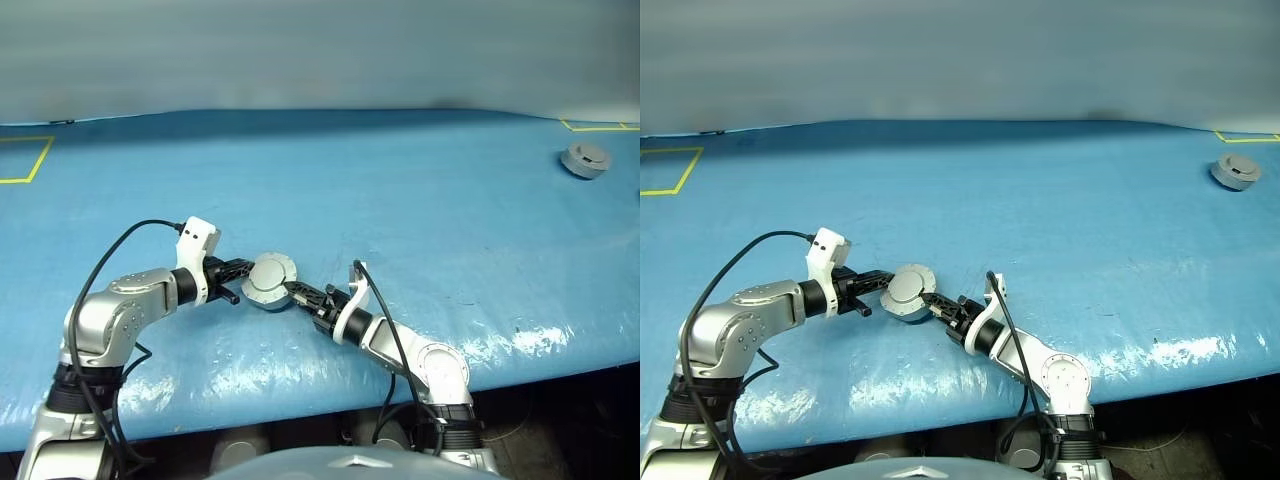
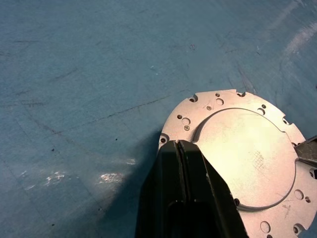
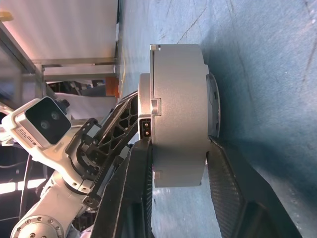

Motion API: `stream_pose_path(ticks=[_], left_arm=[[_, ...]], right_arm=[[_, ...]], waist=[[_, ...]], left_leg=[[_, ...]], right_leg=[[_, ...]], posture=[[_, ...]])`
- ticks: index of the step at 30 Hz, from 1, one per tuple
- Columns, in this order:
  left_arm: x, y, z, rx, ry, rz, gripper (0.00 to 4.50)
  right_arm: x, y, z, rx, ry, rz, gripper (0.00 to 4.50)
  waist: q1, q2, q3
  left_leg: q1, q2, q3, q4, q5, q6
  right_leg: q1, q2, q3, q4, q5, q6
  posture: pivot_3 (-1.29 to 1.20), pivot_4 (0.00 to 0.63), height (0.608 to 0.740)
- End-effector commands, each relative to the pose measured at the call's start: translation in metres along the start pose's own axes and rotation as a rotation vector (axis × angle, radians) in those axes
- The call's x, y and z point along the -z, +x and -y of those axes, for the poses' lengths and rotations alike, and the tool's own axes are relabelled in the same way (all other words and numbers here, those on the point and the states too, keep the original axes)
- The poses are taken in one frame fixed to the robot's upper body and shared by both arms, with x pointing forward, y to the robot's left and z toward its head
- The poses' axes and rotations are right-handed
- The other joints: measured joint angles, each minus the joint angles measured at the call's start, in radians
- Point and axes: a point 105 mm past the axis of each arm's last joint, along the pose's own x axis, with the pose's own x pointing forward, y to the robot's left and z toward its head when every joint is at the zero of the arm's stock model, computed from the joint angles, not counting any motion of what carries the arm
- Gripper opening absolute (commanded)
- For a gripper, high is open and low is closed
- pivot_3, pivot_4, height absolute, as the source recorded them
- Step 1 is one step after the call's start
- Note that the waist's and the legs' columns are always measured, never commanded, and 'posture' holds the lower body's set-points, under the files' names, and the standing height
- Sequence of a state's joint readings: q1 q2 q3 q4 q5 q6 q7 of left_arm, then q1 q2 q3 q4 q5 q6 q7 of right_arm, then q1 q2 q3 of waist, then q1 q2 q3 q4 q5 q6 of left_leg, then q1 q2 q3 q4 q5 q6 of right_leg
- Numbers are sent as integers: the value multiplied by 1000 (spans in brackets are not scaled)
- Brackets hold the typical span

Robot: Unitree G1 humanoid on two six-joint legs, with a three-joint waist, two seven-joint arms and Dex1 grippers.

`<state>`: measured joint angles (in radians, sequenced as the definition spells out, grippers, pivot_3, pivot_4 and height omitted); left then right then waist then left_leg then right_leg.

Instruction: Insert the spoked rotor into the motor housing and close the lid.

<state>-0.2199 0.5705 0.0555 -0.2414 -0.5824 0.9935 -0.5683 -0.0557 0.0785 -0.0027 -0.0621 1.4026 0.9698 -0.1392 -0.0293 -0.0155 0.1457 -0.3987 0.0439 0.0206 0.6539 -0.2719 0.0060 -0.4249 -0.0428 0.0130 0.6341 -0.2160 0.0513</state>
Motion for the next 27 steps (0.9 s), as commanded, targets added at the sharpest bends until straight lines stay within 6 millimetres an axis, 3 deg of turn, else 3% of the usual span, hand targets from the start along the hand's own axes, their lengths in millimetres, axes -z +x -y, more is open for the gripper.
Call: stream_pose_path(ticks=[1,9,12,17,21,23,24,27], left_arm=[[11,3,3,13,-20,-37,0],[4,-1,3,18,-11,-20,0],[-2,-6,-1,-11,-24,17,620],[-24,-28,-22,-181,-242,316,2288],[-11,-46,-21,-226,-481,492,3589],[8,-48,-14,-206,-649,536,4296],[18,-47,-7,-184,-727,552,4500],[31,-48,10,-86,-963,687,4500]], right_arm=[[15,9,-15,-65,28,-43,1209],[15,10,-16,-71,39,-38,1206],[13,9,-15,-72,49,-21,1206],[1,7,-19,-90,80,60,1206],[-9,5,-29,-131,101,116,1206],[-14,6,-37,-159,102,134,1206],[-17,6,-42,-175,101,144,1206],[-26,8,-54,-211,98,167,1206]], waist=[[0,0,0],[0,0,0],[-1,0,0],[1,-1,0],[1,-1,0],[2,-1,0],[2,-1,0],[5,-6,3]], left_leg=[[0,0,0,0,0,0],[0,0,0,6,0,0],[0,0,0,8,0,0],[-1,0,-1,9,0,0],[-2,0,0,9,0,1],[-2,0,0,10,0,1],[-2,0,0,10,-1,1],[-3,0,0,13,-1,2]], right_leg=[[0,0,0,1,0,0],[0,0,0,7,0,0],[-1,0,0,9,0,0],[-1,0,0,9,0,0],[-1,0,1,9,0,0],[-1,-1,1,9,0,0],[-1,-1,2,8,0,1],[-1,-1,2,8,1,1]], posture=[[0,150,740],[0,150,740],[0,150,740],[0,150,740],[0,150,740],[0,150,740],[0,150,740],[0,150,740]])
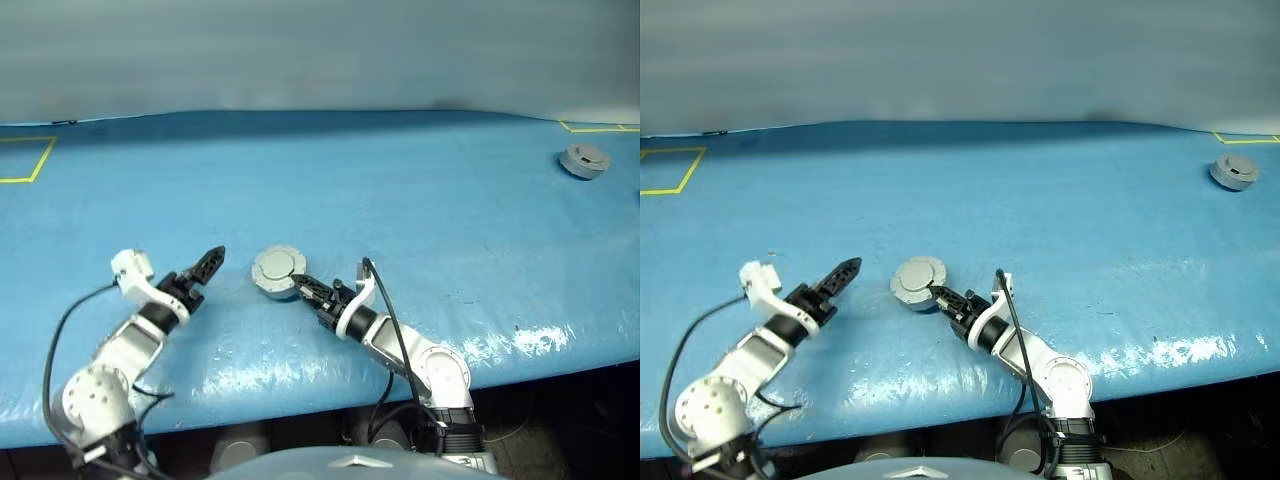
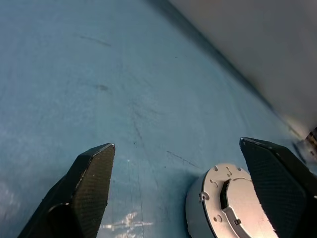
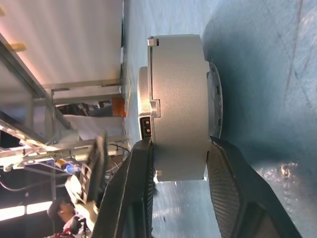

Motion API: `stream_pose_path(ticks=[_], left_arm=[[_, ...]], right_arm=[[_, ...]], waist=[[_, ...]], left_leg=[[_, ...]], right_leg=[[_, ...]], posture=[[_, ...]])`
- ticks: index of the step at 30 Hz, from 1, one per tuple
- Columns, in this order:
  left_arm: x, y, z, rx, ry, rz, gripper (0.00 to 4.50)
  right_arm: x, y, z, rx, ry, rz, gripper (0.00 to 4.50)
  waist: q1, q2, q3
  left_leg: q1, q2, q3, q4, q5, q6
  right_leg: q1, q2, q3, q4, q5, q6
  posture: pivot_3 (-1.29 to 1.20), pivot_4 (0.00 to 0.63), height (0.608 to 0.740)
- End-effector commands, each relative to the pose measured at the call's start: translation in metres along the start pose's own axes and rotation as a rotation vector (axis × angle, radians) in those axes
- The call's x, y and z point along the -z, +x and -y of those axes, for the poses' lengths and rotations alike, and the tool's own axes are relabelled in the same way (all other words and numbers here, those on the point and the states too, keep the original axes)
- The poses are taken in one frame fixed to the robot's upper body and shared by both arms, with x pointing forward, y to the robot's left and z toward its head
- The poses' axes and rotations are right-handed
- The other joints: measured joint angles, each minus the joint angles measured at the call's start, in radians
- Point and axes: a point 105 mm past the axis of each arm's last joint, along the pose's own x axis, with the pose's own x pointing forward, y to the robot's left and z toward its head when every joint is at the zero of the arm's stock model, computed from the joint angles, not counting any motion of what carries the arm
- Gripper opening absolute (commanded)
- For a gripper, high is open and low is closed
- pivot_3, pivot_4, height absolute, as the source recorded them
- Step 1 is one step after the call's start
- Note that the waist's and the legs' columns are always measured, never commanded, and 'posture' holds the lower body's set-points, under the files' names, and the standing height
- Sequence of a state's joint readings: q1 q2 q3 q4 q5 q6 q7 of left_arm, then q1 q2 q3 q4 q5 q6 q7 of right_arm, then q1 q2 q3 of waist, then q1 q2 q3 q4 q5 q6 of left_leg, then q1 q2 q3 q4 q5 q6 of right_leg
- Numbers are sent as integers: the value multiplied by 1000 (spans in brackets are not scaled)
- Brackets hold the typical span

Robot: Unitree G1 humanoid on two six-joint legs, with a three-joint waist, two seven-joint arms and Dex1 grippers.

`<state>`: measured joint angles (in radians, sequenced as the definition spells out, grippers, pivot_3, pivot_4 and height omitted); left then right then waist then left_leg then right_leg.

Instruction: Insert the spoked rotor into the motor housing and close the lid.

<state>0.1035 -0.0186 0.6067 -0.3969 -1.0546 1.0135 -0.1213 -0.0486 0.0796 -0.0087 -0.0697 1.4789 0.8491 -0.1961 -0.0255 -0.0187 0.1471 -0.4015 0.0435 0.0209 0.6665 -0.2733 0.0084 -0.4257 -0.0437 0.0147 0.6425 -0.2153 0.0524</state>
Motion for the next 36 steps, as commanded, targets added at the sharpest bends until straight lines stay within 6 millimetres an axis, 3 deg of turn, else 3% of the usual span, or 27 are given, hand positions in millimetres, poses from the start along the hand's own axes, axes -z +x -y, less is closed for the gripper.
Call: stream_pose_path(ticks=[1,5,11,19,31,36], left_arm=[[5,-9,22,143,-223,97,4500],[22,-9,34,210,-426,89,4500],[28,-6,52,324,-556,61,4500],[36,0,54,342,-599,25,4500],[26,-5,60,487,-579,81,4500],[26,-4,55,465,-593,91,4500]], right_arm=[[-4,13,-56,-217,38,43,1206],[-4,17,-73,-255,19,29,1206],[3,18,-87,-291,-3,-13,1205],[20,17,-100,-330,-11,-82,1205],[33,16,-99,-323,-27,-142,1205],[35,15,-98,-320,-28,-146,1205]], waist=[[2,-5,3],[1,-5,3],[-3,-4,3],[-3,-4,3],[-5,-4,3],[-5,-4,3]], left_leg=[[-1,0,0,1,0,0],[-2,2,-1,3,1,2],[-2,1,0,3,1,2],[-2,1,0,3,1,2],[-2,1,1,3,1,2],[-2,1,1,3,1,2]], right_leg=[[0,0,0,0,0,0],[0,2,-1,1,0,-7],[-1,3,0,0,1,-7],[-1,3,0,0,2,-5],[-1,3,0,0,0,-8],[-1,3,0,0,0,-8]], posture=[[0,150,740],[0,150,740],[0,150,740],[0,150,740],[0,150,740],[0,150,740]])
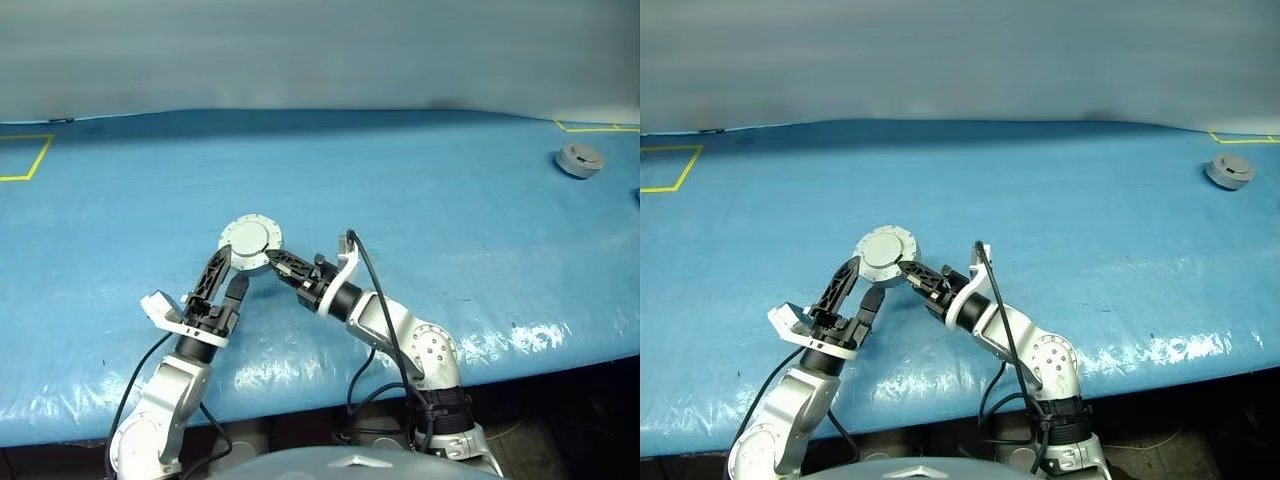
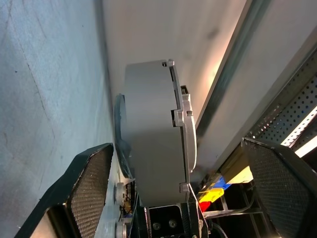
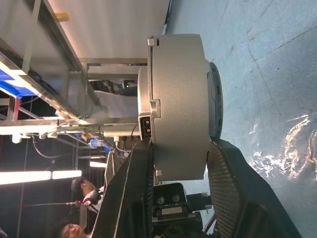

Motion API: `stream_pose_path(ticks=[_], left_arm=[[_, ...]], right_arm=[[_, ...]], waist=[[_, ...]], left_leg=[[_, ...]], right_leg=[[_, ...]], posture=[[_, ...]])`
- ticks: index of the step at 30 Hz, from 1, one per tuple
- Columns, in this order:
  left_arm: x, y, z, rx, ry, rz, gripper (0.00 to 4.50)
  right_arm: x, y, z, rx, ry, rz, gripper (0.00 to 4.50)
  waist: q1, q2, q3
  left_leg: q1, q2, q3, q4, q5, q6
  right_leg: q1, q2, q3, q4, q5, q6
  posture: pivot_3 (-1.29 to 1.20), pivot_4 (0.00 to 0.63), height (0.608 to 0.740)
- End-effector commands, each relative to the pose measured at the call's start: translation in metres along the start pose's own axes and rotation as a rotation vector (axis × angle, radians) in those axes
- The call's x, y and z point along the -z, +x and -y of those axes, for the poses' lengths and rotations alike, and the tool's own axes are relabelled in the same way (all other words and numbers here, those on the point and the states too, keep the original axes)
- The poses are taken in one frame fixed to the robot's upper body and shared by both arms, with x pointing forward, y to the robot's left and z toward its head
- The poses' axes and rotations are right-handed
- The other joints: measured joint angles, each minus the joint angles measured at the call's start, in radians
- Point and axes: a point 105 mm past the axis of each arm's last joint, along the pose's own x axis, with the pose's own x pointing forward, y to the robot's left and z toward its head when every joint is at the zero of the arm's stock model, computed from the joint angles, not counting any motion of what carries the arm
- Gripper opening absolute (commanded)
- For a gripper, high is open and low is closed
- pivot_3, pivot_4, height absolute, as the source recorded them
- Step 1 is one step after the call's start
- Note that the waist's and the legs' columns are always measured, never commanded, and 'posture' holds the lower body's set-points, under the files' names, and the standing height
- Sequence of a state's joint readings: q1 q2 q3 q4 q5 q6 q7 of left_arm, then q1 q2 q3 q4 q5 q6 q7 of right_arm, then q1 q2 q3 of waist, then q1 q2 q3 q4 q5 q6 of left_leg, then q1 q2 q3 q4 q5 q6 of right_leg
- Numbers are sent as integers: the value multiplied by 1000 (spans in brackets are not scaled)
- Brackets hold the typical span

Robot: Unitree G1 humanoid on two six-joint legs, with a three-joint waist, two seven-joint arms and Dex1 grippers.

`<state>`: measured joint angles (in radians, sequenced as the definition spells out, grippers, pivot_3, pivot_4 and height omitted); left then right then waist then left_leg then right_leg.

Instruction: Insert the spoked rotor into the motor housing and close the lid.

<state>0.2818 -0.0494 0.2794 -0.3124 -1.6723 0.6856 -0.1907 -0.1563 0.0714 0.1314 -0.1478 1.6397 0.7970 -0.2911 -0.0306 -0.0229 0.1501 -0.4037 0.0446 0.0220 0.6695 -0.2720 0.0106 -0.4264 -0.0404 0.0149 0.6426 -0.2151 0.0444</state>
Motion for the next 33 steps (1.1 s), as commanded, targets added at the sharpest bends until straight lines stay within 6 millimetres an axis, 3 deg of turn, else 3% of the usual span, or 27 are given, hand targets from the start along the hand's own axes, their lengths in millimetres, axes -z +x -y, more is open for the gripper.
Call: stream_pose_path(ticks=[1,17,20,25,27,29,33], left_arm=[[1,3,3,26,-20,3,4500],[6,23,2,23,-32,-15,4500],[3,28,-1,7,-31,-5,3943],[4,34,-6,-35,-18,-31,2354],[4,35,-7,-47,-9,-35,2353],[2,36,-6,-57,2,-35,2353],[-9,41,-7,-108,53,-17,2353]], right_arm=[[13,4,-40,-175,16,-29,1205],[19,-2,-41,-176,17,-47,1205],[21,-3,-41,-180,12,-57,1205],[22,-5,-36,-145,-90,-59,1205],[21,-9,-34,-143,-112,-48,1205],[18,-13,-33,-150,-136,-30,1920],[18,-30,-25,-98,-448,-36,3139]], waist=[[1,0,0],[1,0,0],[2,0,0],[2,0,0],[2,0,0],[3,0,0],[7,0,0]], left_leg=[[0,0,0,0,0,0],[0,0,0,0,0,0],[0,0,0,0,0,0],[-1,0,0,0,0,0],[-1,0,0,0,0,0],[-1,0,-1,0,0,0],[-1,0,-1,1,0,0]], right_leg=[[0,0,0,0,0,0],[0,0,0,0,0,0],[0,0,0,0,0,0],[0,0,0,0,1,1],[0,0,0,0,2,4],[0,0,0,0,3,5],[0,1,0,0,3,5]], posture=[[0,150,740],[0,150,740],[0,150,740],[0,150,740],[0,150,740],[0,150,740],[0,150,740]])
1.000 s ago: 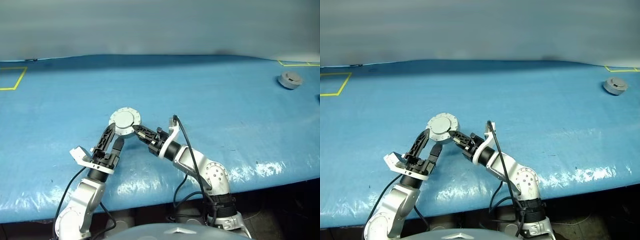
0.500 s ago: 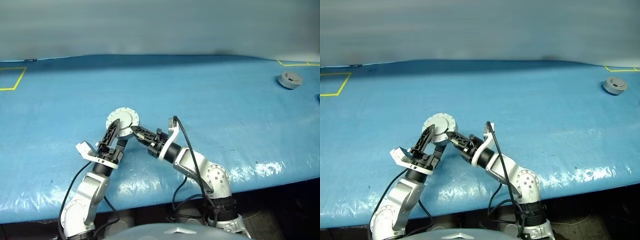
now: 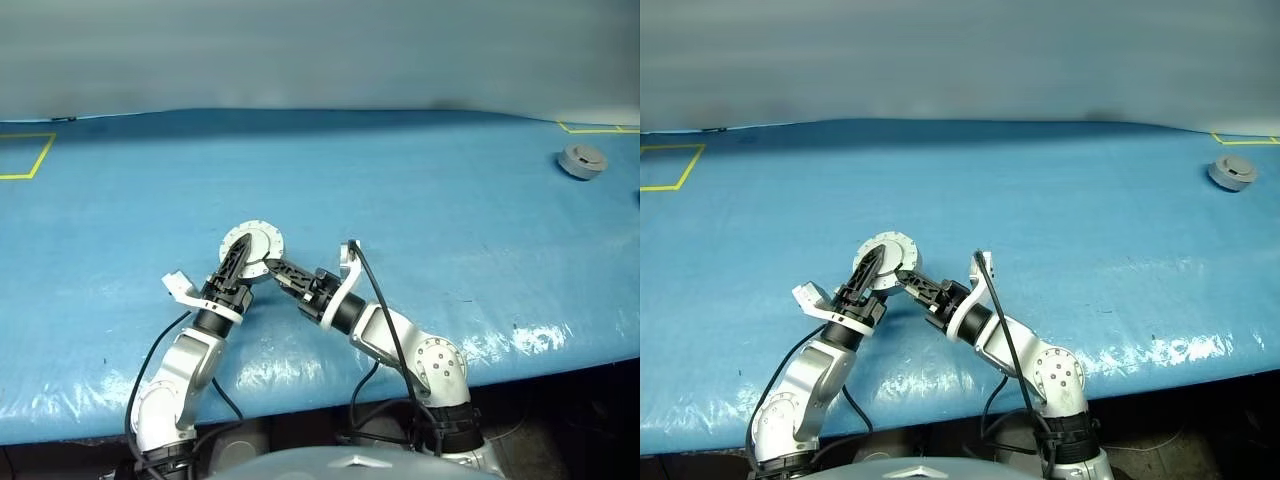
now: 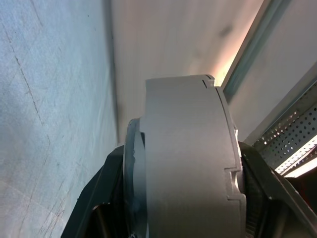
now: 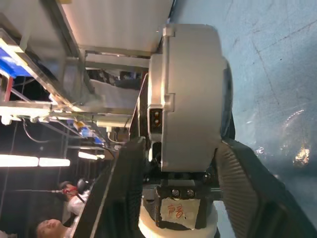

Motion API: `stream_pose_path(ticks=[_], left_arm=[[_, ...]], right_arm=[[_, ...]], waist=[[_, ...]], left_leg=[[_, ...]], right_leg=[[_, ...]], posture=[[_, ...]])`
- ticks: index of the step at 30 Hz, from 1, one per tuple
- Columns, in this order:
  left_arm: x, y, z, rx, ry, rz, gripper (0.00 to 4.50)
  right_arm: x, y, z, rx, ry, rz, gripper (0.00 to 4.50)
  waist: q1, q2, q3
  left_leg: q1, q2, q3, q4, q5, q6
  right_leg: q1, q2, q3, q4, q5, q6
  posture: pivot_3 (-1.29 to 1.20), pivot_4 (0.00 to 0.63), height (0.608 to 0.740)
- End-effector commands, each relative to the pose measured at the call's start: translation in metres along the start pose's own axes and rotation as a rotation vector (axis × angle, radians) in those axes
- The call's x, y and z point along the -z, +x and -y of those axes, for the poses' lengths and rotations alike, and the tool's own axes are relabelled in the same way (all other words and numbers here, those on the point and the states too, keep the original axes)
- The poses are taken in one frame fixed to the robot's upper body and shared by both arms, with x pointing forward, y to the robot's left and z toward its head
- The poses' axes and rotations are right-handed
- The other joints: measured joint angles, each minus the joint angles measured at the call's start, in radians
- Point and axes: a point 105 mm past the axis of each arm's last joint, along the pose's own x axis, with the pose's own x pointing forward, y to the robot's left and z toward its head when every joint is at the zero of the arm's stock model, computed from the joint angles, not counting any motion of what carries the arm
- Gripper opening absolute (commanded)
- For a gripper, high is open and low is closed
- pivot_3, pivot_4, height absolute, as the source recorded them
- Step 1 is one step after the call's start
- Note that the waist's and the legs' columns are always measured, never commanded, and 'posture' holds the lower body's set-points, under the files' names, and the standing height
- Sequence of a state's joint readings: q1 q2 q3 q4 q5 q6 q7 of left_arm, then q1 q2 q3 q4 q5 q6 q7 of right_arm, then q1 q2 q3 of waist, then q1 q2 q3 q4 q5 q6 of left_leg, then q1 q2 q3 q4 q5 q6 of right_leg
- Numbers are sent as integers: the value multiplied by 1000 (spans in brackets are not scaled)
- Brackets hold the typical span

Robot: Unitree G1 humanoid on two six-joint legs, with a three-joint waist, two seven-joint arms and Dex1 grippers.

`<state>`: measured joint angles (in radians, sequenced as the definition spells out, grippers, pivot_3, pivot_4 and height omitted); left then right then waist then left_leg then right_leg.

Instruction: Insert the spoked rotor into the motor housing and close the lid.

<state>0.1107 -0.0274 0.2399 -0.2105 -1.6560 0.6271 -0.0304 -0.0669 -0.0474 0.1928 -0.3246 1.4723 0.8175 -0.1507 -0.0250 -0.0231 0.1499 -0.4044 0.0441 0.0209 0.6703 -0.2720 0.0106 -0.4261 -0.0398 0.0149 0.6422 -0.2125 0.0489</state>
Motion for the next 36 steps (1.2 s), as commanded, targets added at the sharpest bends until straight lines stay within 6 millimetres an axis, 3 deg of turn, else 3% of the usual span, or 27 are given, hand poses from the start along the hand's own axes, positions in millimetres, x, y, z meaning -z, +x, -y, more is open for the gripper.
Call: stream_pose_path(ticks=[1,4,5,7,11,16,22,29,36], left_arm=[[-13,6,7,-9,56,26,2353],[-28,14,9,-21,100,52,2353],[-33,19,10,-27,122,56,2353],[-42,27,10,-34,153,60,2353],[-68,65,8,-85,221,93,2353],[-93,114,11,-147,313,135,2353],[-96,157,16,-201,383,121,2353],[-99,167,-1,-343,464,146,2353],[-103,151,-31,-498,474,133,2353]], right_arm=[[0,-10,-21,-68,-297,1,3528],[-5,-17,-13,-25,-416,44,4448],[-8,-20,-9,-2,-473,59,4500],[-12,-25,0,50,-601,75,4500],[-17,-38,28,225,-928,77,4500],[-17,-45,46,342,-1057,129,4500],[-16,-47,50,389,-1177,170,4500],[-16,-51,56,436,-1196,182,4500],[-14,-50,57,432,-1186,167,4500]], waist=[[0,0,0],[3,0,0],[5,0,0],[9,0,0],[17,0,0],[15,-1,0],[13,-2,1],[7,-2,1],[1,-2,1]], left_leg=[[0,0,0,0,0,0],[0,0,-1,1,0,0],[0,0,-1,1,0,0],[0,1,-2,2,0,0],[0,-1,-3,6,1,-1],[0,-2,-4,10,0,-1],[-2,-3,-5,10,0,0],[-10,-3,-5,9,2,-3],[-7,-2,-4,10,0,-1]], right_leg=[[0,0,0,0,0,0],[0,1,0,0,0,0],[0,2,0,1,0,0],[1,3,-1,1,0,-1],[4,3,0,1,-2,-3],[7,3,1,-1,-1,-2],[7,3,1,-3,1,2],[-1,3,1,-4,3,6],[0,3,1,0,3,6]], posture=[[0,150,740],[0,150,740],[0,150,740],[0,150,740],[0,150,740],[0,150,740],[0,150,740],[0,150,740],[0,150,740]])
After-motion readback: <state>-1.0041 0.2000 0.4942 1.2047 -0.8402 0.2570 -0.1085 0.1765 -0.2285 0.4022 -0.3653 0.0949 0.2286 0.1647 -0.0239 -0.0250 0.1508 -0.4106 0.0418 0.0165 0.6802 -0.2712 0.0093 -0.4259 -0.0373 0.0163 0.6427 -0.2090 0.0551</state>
